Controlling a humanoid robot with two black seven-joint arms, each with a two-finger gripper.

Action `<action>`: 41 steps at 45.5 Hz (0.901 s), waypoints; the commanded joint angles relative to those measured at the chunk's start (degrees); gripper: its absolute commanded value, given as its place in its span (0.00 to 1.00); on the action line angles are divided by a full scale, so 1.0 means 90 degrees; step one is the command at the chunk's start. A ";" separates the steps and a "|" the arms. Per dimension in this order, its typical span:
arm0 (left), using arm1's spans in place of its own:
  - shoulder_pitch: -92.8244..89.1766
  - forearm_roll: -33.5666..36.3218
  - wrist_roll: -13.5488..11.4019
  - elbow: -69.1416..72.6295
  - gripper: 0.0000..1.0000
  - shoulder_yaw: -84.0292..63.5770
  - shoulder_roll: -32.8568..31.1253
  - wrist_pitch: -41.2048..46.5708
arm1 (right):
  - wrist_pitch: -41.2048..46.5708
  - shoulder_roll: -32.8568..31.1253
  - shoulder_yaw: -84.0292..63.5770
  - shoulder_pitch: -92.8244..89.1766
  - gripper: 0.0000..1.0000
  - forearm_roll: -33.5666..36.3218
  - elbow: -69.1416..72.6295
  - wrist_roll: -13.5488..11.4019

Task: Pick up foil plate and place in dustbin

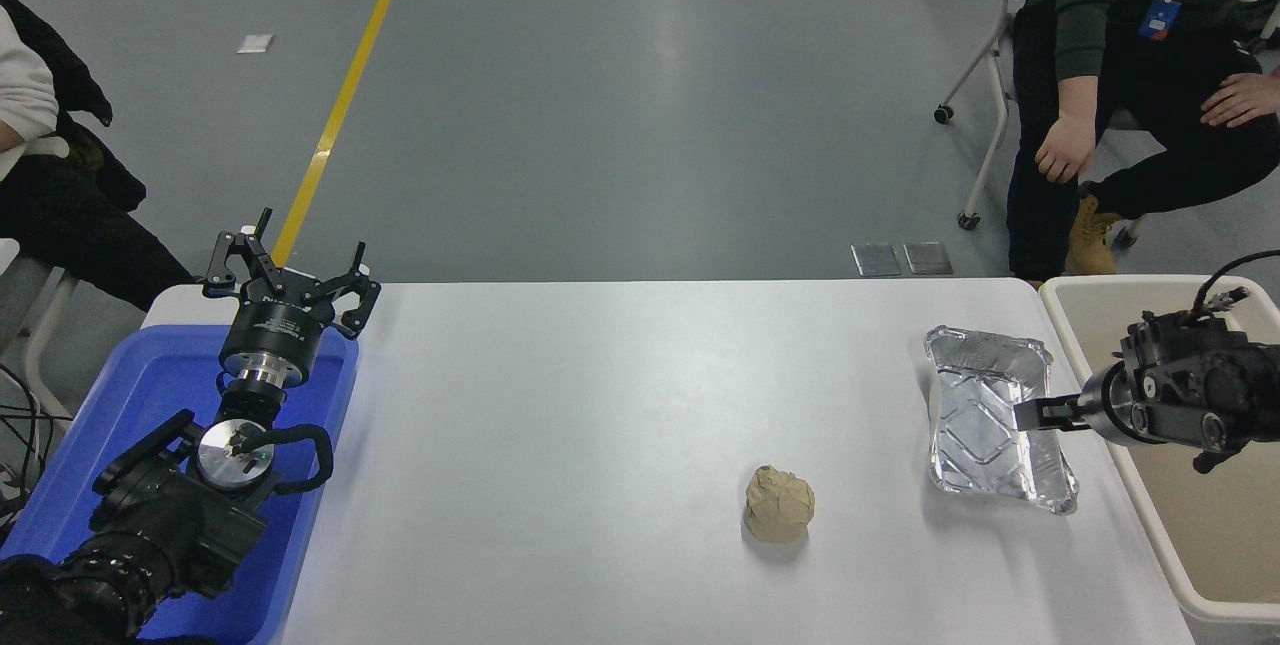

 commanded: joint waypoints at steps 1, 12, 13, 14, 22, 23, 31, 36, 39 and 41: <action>0.0009 0.0000 0.0000 0.0000 0.99 0.0000 0.0001 0.0000 | -0.0528 0.0134 0.0202 -0.0581 0.99 -0.0013 -0.0287 -0.0005; -0.0001 0.0000 0.0000 0.0000 0.99 0.0000 0.0001 0.0000 | -0.1095 0.0291 0.0202 -0.1099 0.89 -0.0023 -0.0687 -0.0005; -0.0001 0.0000 0.0000 0.0000 0.99 0.0000 0.0001 0.0000 | -0.1105 0.0291 0.0202 -0.1128 0.86 -0.0023 -0.0717 -0.0005; -0.0001 0.0000 0.0000 0.0000 0.99 0.0000 0.0001 0.0000 | -0.1124 0.0291 0.0202 -0.1148 0.84 -0.0023 -0.0746 -0.0005; -0.0001 0.0000 0.0000 0.0000 0.99 0.0000 -0.0009 0.0000 | -0.1193 0.0300 0.0202 -0.1275 0.61 -0.0033 -0.0766 -0.0005; -0.0001 0.0000 0.0000 0.0000 0.99 0.0000 0.0000 0.0000 | -0.1193 0.0310 0.0202 -0.1285 0.58 -0.0033 -0.0766 -0.0005; -0.0001 0.0000 0.0000 0.0000 0.99 0.0000 0.0001 0.0000 | -0.1193 0.0330 0.0202 -0.1285 0.48 -0.0023 -0.0746 -0.0005; -0.0001 0.0000 0.0000 0.0000 0.99 0.0000 0.0001 0.0000 | -0.1203 0.0339 0.0211 -0.1285 0.42 -0.0023 -0.0737 -0.0005; -0.0001 0.0000 0.0000 0.0000 0.99 0.0000 0.0001 0.0000 | -0.1203 0.0349 0.0231 -0.1285 0.37 -0.0013 -0.0737 0.0005; -0.0001 0.0000 0.0000 0.0000 0.99 0.0000 0.0001 0.0000 | -0.1203 0.0378 0.0260 -0.1275 0.35 -0.0013 -0.0727 0.0005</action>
